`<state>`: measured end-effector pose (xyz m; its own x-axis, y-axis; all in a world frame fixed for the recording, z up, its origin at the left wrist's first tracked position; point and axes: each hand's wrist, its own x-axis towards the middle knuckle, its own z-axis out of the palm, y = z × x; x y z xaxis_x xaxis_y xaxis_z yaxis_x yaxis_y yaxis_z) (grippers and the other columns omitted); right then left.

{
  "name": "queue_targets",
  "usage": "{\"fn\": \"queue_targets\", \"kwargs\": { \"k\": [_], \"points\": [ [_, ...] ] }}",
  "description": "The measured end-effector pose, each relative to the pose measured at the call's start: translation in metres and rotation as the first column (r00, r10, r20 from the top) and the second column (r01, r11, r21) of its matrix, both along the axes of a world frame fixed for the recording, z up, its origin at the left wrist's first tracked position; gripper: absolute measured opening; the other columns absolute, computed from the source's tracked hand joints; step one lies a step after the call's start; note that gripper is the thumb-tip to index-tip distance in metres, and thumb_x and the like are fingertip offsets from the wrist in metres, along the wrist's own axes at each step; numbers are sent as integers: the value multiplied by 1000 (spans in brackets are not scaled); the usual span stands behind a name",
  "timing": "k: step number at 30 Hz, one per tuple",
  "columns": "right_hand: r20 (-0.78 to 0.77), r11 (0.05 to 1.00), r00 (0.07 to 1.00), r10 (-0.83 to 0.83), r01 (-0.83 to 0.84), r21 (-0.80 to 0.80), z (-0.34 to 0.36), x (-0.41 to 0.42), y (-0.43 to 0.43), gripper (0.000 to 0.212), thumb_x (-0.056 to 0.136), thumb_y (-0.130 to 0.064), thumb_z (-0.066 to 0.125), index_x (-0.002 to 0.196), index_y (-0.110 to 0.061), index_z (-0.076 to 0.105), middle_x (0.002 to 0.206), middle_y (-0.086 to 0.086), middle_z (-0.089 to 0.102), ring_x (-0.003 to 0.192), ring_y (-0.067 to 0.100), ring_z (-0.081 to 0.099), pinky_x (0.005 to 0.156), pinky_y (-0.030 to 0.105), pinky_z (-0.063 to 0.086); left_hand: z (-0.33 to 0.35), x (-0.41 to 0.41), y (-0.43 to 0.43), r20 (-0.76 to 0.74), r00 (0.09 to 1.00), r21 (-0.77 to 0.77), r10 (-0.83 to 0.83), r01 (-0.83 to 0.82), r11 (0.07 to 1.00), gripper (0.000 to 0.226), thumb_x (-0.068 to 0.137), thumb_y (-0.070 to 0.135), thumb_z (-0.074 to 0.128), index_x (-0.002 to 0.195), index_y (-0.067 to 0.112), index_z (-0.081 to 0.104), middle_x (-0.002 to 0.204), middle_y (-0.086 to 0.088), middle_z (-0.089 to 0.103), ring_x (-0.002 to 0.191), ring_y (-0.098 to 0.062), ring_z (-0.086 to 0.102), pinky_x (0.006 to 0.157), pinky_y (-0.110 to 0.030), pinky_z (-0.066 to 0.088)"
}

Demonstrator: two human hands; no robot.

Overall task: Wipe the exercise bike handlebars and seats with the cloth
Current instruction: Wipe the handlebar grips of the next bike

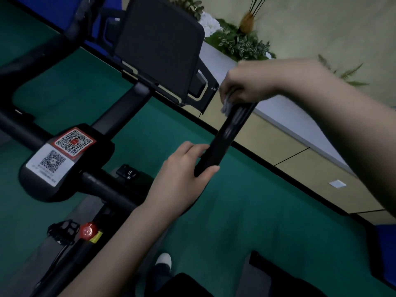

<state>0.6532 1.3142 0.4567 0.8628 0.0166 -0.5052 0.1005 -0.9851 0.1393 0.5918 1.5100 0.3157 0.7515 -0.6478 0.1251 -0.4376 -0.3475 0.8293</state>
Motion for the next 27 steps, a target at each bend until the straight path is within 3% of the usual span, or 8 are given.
{"fn": "queue_targets", "kwargs": {
  "k": [6,10,14,16,19,22,24,27],
  "points": [
    [-203,953,953,-226,260,157,27,25,-22,14,95,-7,52,93,-12,65,43,-7,60,32,2,50,33,14,37,0,0,0,-10,1000,-4,11,-11,1000,46,83,45,64,125,27,57,101,15,51,86,-5,53,78,-24,47],
    [-309,789,889,-336,446,423,22,20,-47,16,95,-5,50,97,-9,65,75,0,71,65,7,67,54,15,51,0,0,1,-15,1000,-1,3,-3,1000,46,83,45,64,125,28,57,102,15,53,86,-4,53,77,-23,46],
    [-159,380,804,-574,433,817,-1,-18,-66,16,95,-4,50,100,-8,64,86,0,71,83,10,68,72,21,55,2,0,0,-13,1000,0,-4,4,1000,45,83,42,65,125,27,57,103,13,54,84,-5,54,76,-23,45],
    [45,272,680,-731,230,934,-24,-41,-59,17,95,-2,49,103,-5,64,96,3,69,92,14,67,88,28,54,3,0,0,-19,1000,2,-4,4,1000,45,83,43,64,125,29,56,102,14,53,84,-2,54,75,-21,44],
    [415,434,337,-845,-23,901,-62,-65,-25,21,93,2,49,107,0,64,105,4,66,104,18,61,101,40,46,2,0,1,-26,1000,4,-3,3,1000,46,82,46,62,125,33,56,102,18,52,85,3,53,74,-16,42],
    [567,552,63,-821,-161,818,-87,-70,4,27,90,8,48,106,-4,65,106,5,64,107,20,59,100,36,44,1,0,1,-20,1000,11,-4,4,1000,47,81,49,59,125,33,56,101,20,52,85,5,52,72,-6,38],
    [412,406,-26,-911,-227,885,-94,-62,6,25,94,5,44,112,2,61,110,8,63,108,17,58,101,30,44,1,0,0,-11,1000,13,0,0,1000,47,80,49,59,124,33,56,101,20,52,85,4,52,73,-6,38],
    [-98,-82,-29,-995,-345,935,-95,-53,-2,25,100,-3,41,120,5,55,119,18,60,113,26,57,107,42,40,2,0,0,2,1000,18,7,-7,1000,46,81,48,60,124,31,57,101,18,53,85,1,53,76,-14,41]
  ]
}}
